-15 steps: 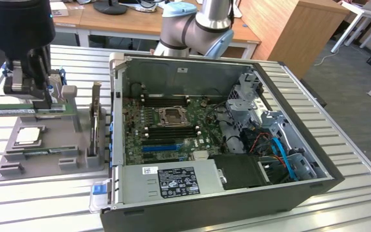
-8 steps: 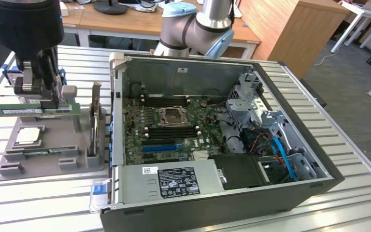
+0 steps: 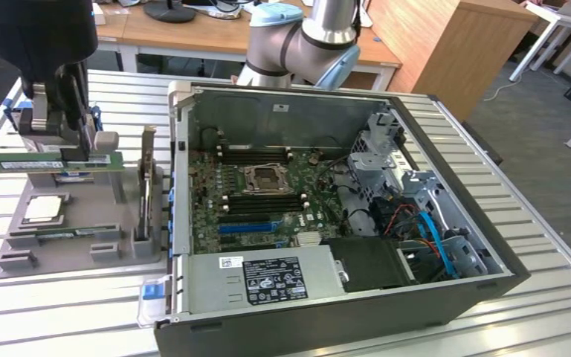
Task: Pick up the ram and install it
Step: 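Pick up the ram and move it above insertion slot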
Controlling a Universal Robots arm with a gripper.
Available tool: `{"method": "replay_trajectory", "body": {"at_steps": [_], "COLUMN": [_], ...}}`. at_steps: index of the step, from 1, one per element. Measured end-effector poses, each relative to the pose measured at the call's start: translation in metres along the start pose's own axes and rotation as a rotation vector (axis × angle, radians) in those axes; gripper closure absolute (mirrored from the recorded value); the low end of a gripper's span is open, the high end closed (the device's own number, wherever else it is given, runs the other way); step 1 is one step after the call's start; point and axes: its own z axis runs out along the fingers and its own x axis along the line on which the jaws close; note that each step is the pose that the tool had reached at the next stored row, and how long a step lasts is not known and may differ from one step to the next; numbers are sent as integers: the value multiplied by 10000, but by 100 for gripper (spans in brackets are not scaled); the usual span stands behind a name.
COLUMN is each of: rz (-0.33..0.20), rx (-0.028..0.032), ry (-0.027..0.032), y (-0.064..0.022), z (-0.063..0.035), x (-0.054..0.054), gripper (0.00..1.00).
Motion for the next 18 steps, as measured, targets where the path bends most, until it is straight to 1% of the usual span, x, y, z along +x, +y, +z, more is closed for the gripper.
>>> {"method": "replay_trajectory", "body": {"at_steps": [6, 13, 18], "rz": [-2, -1, 0], "rx": [-4, -2, -3], "ry": [3, 2, 2], "y": [-6, -212, -404], "z": [-4, -12, -20], "x": [1, 5, 9], "gripper": [88, 88, 88]}}
